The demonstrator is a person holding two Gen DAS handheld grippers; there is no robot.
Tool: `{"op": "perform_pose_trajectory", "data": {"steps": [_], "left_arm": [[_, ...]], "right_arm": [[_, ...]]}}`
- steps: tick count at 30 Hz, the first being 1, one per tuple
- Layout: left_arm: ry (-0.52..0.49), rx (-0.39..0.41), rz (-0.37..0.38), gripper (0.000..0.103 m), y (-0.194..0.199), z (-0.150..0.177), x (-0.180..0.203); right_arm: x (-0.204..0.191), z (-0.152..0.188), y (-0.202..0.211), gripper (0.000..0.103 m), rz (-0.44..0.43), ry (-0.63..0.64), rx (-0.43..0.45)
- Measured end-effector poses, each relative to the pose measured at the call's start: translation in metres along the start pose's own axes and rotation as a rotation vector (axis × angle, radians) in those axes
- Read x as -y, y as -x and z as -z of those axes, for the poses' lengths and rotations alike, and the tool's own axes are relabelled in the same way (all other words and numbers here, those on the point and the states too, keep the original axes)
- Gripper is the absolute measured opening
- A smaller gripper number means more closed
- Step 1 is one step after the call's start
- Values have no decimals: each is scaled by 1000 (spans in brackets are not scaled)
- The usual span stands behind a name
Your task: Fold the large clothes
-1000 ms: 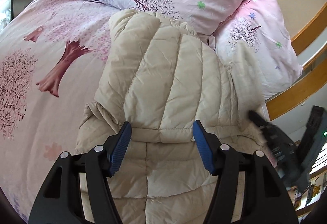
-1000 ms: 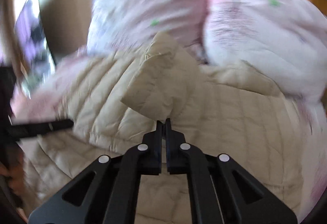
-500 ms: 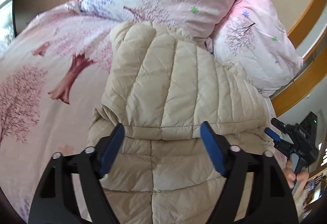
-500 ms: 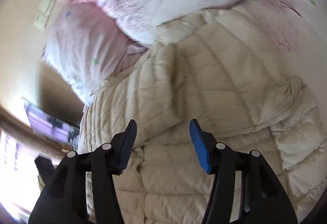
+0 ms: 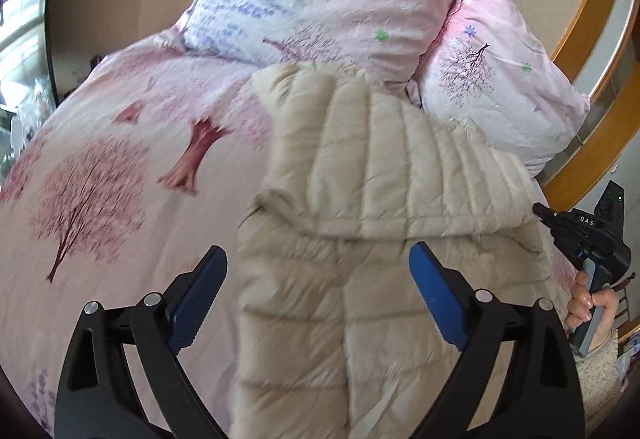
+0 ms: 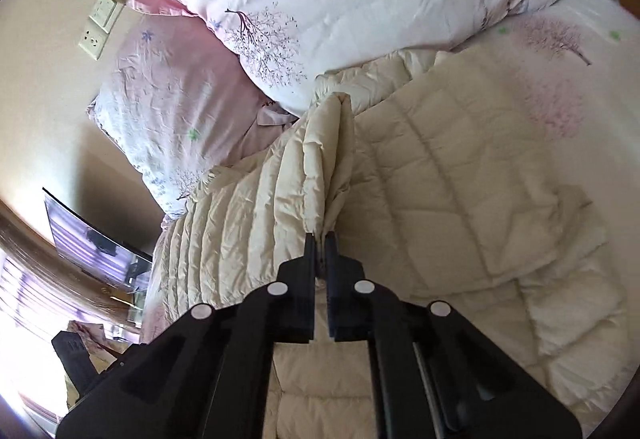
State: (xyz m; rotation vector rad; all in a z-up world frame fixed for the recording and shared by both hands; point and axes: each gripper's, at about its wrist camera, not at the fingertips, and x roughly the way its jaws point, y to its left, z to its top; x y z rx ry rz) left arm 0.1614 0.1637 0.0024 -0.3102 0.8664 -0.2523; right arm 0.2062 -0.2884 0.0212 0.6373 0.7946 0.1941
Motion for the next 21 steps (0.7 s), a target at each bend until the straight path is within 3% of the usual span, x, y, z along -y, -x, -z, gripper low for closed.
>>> {"op": "perform_pose_trajectory", "data": {"steps": [5,10,13,15,17,21], "left_arm": [[27,-25,-9,92,9,16,-22],[46,40,27,92,30,35,-36],[27,12,36,92,39,47,-38],[8,-29,60,92,43,55,-37],[1,-58,90,89,48,66,-35],[32,-124,176,83,50,87,-38]], "right_arm": [[10,4,-13,5,61,-16,-51],[22,11,-26,7,127,-34,-115],[21,13,-15,19,113,-15,-131],[22,14,6,46,89,9,-127],[26,17,27,59,60,20,-130],[53,29,71,67,22,6,-182]]}}
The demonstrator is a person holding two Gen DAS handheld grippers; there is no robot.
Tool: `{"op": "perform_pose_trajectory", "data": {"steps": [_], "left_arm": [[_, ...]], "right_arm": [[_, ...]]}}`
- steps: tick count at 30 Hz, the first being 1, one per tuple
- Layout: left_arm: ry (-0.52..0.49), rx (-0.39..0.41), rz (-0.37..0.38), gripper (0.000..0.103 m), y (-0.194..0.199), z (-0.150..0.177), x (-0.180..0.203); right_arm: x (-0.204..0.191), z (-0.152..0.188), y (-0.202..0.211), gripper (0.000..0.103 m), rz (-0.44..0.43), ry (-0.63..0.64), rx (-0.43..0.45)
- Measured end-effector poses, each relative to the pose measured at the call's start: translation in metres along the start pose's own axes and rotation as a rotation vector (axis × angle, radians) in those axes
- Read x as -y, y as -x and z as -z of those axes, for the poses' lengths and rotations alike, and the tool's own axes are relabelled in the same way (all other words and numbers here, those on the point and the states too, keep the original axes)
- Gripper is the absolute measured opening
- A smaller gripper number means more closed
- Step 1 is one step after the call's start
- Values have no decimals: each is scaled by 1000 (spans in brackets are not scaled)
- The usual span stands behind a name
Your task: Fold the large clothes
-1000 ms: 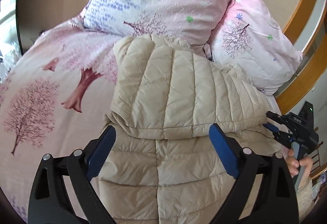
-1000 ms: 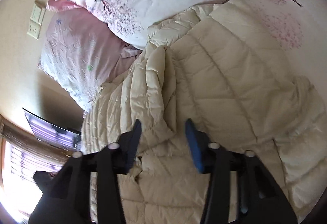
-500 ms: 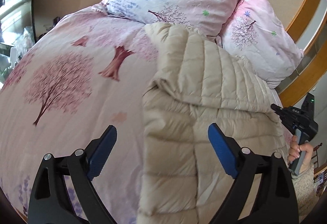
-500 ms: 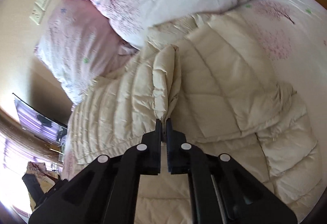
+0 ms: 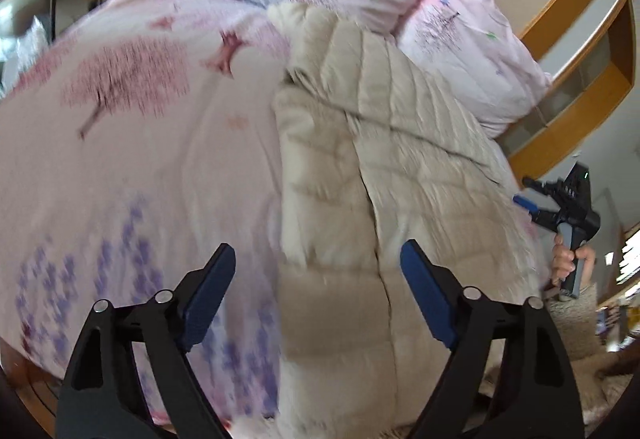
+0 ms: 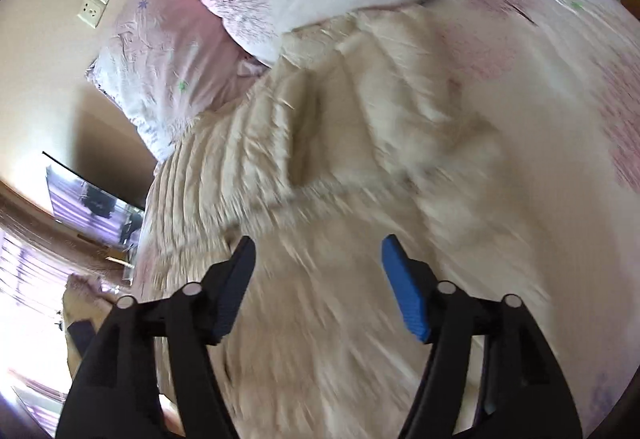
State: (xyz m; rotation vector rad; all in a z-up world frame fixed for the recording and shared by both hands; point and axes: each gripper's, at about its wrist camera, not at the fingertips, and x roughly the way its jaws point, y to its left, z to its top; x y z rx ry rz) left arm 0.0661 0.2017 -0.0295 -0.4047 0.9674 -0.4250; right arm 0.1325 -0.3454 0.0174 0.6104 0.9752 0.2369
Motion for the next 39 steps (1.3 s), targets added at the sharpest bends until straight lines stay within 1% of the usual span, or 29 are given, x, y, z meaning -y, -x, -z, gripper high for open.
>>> {"op": "perform_pose_trajectory", "data": {"steps": [1,2,3,5,8,11,13,14,15,17,19,21,23,26,28,29,30,31,32,33,34,35,37,39], "left_arm": [[11,-20,27,82,-1,6,-1],[15,-30,39,79,-1,9,-2],[16,-46,54,78,-2,14,-2],[-8,-52,77,76,0,22,3],[-8,-75,128,73,1,31,9],[-14,-83,152,73,2,41,13],[-7,-85,178,72,4,46,13],[2,-87,194,71,5,49,13],[12,-89,212,70,6,52,12],[22,-94,238,68,7,57,11],[21,-95,247,67,10,62,11],[25,-100,260,67,12,67,12],[21,-111,266,67,13,69,13],[-4,-126,249,67,14,74,19],[-17,-156,234,67,11,78,24],[-24,-167,224,64,8,81,26],[-27,-171,216,60,7,83,27],[-29,-179,211,51,6,85,28],[-29,-182,208,38,5,85,29],[-31,-181,203,30,6,85,30],[-32,-176,197,20,7,85,30],[-33,-162,193,14,10,84,31],[-38,-128,194,11,17,82,31],[-51,-88,176,8,24,78,33]], "right_arm": [[16,10,15,67,19,-19,-8],[26,16,25,67,41,-28,-11],[40,24,37,67,75,-43,-7],[62,37,55,67,115,-69,0],[90,54,74,67,134,-118,3],[111,71,78,67,104,-152,-37],[118,79,76,61,61,-156,-77],[120,84,75,60,30,-156,-95],[119,87,76,60,14,-150,-94],[120,95,74,60,-59,-151,-144],[118,103,77,59,-63,-120,-161],[115,111,80,59,-71,-93,-196],[114,116,82,61,-74,-64,-221],[107,121,83,67,-80,-32,-247],[105,123,82,68,-78,-14,-254],[104,123,81,66,-79,-10,-254],[102,124,80,50,-89,-8,-257],[100,125,79,40,-105,-8,-269],[96,128,76,27,-110,2,-283],[91,130,76,22,-96,24,-281],[88,131,77,20,-92,39,-274],[83,131,80,17,-95,53,-259],[75,128,88,15,-122,67,-215],[67,124,96,13,-137,83,-171]]}}
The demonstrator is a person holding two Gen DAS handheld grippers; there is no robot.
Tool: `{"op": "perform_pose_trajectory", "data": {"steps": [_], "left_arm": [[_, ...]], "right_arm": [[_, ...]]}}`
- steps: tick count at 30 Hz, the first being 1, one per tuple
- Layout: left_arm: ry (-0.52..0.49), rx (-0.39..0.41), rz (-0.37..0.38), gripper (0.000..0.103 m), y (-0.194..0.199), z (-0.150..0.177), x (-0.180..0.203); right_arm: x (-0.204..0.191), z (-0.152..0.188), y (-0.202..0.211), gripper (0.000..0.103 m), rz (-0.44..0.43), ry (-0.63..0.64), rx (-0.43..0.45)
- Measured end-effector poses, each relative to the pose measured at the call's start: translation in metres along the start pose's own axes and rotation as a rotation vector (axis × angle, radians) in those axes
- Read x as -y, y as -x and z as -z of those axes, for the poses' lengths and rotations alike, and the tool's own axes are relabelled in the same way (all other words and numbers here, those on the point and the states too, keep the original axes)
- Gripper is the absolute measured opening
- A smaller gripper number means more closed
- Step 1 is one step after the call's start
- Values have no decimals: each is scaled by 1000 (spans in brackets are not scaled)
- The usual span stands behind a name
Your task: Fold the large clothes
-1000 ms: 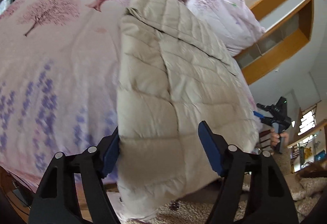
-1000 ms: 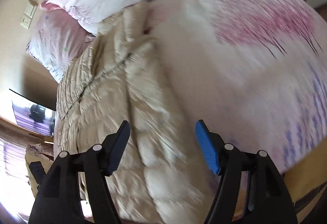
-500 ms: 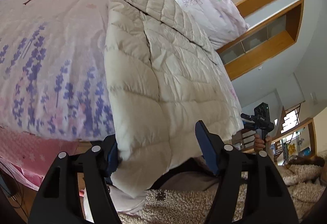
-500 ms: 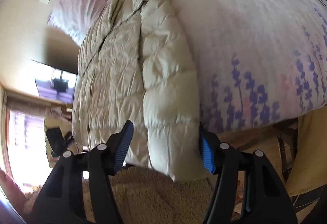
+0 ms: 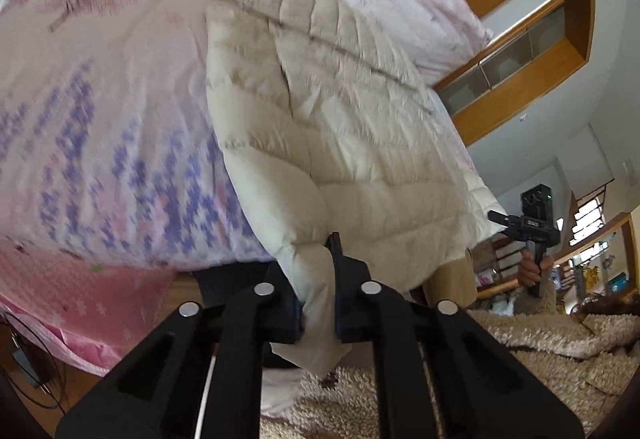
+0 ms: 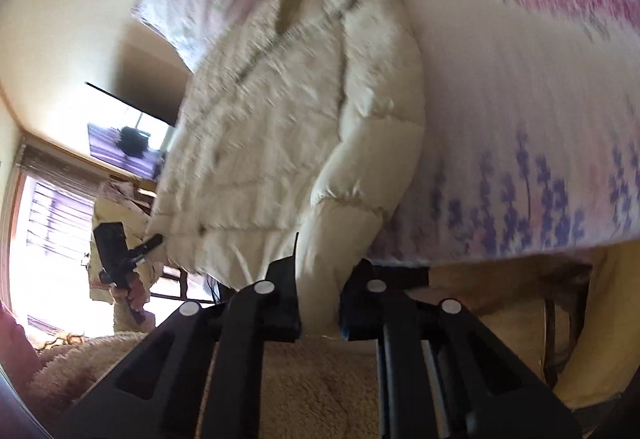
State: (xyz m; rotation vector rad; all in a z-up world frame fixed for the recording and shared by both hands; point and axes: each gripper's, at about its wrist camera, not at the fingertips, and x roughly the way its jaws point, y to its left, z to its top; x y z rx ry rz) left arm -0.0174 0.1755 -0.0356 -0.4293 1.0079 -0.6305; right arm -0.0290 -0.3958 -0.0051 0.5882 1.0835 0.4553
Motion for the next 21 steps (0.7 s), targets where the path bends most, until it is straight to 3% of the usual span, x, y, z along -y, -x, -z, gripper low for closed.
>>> {"op": "perform_pose_trajectory", "data": {"steps": [9,17,21], "left_arm": [[4,235,-32,8,38,-37,3],[-28,418,-53,7,57,-83,21],[-65,489,-67,7,61,-116,30]], "right_arm": [[-49,-21,43,11,24,159,290],[-96,-43,63,10,198,304,603],[-112,-65,65,10,239,352,685]]}}
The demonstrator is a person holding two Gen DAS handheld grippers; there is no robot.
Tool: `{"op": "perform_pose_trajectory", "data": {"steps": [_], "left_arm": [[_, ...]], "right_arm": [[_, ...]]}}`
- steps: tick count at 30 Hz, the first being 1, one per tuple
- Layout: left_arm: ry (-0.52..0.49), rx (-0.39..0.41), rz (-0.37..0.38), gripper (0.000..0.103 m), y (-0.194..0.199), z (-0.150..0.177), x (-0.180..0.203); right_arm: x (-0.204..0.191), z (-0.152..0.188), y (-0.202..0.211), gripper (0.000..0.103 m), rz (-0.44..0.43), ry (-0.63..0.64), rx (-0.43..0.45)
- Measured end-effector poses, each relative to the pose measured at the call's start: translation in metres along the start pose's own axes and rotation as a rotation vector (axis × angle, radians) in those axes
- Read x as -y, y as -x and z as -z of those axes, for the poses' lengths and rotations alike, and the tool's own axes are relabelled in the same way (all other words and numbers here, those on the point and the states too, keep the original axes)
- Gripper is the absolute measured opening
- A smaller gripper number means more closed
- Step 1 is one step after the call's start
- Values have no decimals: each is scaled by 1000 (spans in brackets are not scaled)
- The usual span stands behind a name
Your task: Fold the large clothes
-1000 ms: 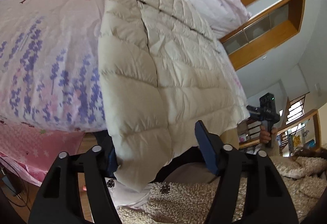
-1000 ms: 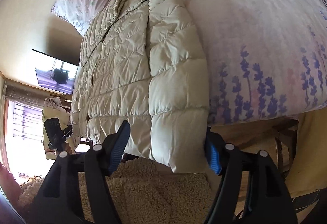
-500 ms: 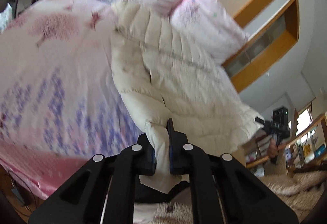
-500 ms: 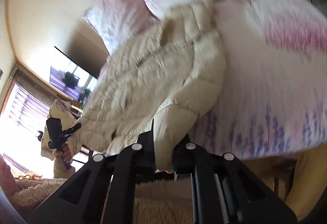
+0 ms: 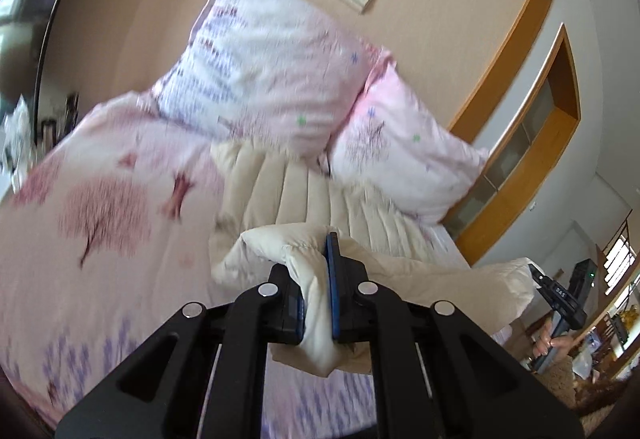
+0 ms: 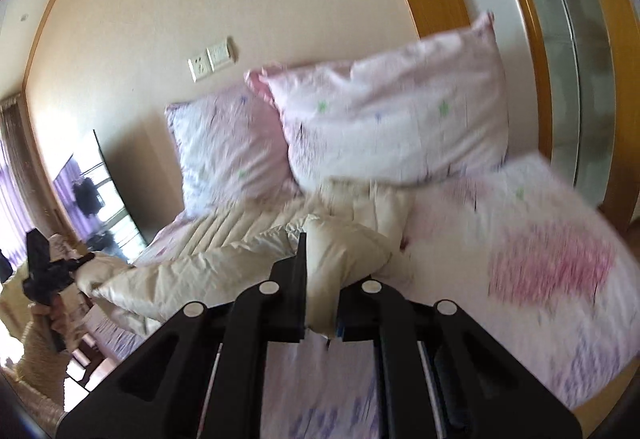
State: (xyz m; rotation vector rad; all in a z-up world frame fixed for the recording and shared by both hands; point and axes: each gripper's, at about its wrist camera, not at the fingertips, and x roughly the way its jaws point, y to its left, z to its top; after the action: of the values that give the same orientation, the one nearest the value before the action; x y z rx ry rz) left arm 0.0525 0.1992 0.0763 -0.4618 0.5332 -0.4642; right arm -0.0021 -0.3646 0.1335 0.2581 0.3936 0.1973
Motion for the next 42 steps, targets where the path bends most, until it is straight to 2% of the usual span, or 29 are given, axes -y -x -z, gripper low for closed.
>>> {"op": "perform_pose_trajectory", "data": {"steps": [6,14,16,18,22,25,28,31,34,35,36,38,39,42], "left_arm": [[1,49,1,7,-36,-43,-7],[13,83,-1,7,-107,-103,-20],[42,66,-9,7,-128,-109,-29],[100,23,-19,7,-160,-112,-47],[204,-48,-33,7,-208,-107,-79],[286,-72,-19,7,-233,-105,-99],[325,-97,-19,7,-249,-106,-109],[357,-116,-8,8,-259,-106,-116],[406,-125,18,10,-267,-108,-122],[424,-128,32,14,-269,-109,-124],[444,-129,44,17,-271,-110,-126],[473,-123,59,28,-270,-113,-130],[479,-117,67,30,-268,-115,-130],[462,-80,55,44,-251,-121,-131]], "right_arm": [[-2,-39,-35,10,51,26,92],[10,-90,-109,10,72,-23,146],[20,-93,-141,10,88,-52,123],[31,-92,-178,10,115,-81,63],[62,-83,-262,10,180,-167,-108],[78,-81,-298,10,195,-227,-171],[92,-78,-323,11,191,-300,-217],[104,-75,-342,18,180,-374,-256],[116,-74,-355,42,147,-455,-275],[119,-75,-358,51,140,-475,-274],[124,-76,-361,55,122,-506,-270],[132,-79,-363,58,101,-543,-260],[137,-81,-362,58,110,-547,-254],[149,-83,-346,59,199,-518,-222]]}}
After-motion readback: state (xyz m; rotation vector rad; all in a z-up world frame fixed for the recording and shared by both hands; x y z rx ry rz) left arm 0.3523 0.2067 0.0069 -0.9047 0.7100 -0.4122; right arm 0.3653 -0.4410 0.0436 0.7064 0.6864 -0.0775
